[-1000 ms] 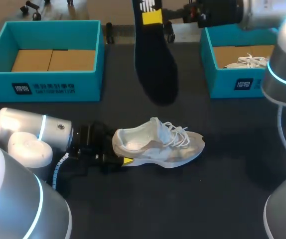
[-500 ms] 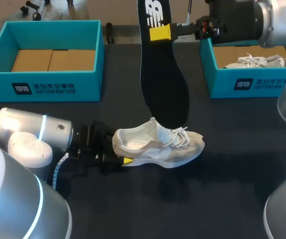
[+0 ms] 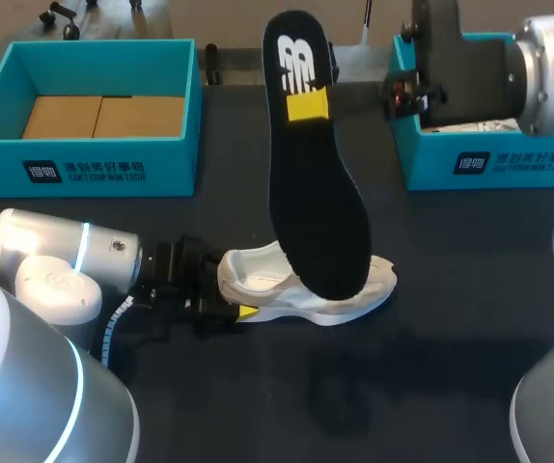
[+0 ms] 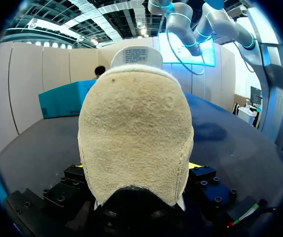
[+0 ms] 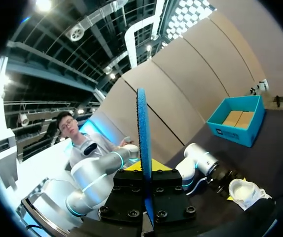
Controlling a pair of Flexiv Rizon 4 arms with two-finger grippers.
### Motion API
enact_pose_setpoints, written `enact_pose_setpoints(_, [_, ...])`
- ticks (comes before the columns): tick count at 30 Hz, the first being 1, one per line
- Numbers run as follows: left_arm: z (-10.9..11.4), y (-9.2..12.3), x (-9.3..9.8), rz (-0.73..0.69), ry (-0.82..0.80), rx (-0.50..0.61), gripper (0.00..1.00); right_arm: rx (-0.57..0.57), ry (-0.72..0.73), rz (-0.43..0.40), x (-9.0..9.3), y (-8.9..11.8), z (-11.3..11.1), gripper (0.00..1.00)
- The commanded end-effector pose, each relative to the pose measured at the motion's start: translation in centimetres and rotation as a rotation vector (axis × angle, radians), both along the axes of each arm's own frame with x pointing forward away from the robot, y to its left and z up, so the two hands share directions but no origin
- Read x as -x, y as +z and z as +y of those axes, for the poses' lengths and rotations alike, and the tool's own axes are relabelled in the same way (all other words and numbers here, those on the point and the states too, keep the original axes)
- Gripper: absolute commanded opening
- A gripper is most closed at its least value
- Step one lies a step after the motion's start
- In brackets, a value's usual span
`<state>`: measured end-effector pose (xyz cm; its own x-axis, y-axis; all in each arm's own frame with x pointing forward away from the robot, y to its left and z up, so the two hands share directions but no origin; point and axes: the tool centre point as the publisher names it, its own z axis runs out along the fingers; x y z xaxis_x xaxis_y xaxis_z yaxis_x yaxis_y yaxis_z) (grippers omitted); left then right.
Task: Take the shoe out of the shoebox, open the shoe tongue, remove and reinsert the insole, then place the shoe into the shoebox
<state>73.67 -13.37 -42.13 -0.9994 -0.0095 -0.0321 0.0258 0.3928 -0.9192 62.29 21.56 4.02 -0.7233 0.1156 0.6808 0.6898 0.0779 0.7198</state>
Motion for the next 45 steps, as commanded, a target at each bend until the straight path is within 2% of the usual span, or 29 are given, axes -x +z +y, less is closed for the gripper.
enact_pose_setpoints(1, [-0.1, 0.0, 0.1, -0.001, 0.000, -0.005, 0.00, -0.011, -0.038, 0.004, 1.4, -1.0, -0.4, 0.00])
enact_pose_setpoints(22, [-0.1, 0.0, 0.1, -0.001, 0.000, -0.005, 0.00, -0.031, 0.001, 0.054, 3.1, -2.2, -0.2, 0.00])
enact_pose_setpoints(45, [-0.1, 0.0, 0.1, -0.001, 0.000, -0.005, 0.00, -0.042, 0.010, 0.053, 3.1, -2.3, -0.1, 0.00])
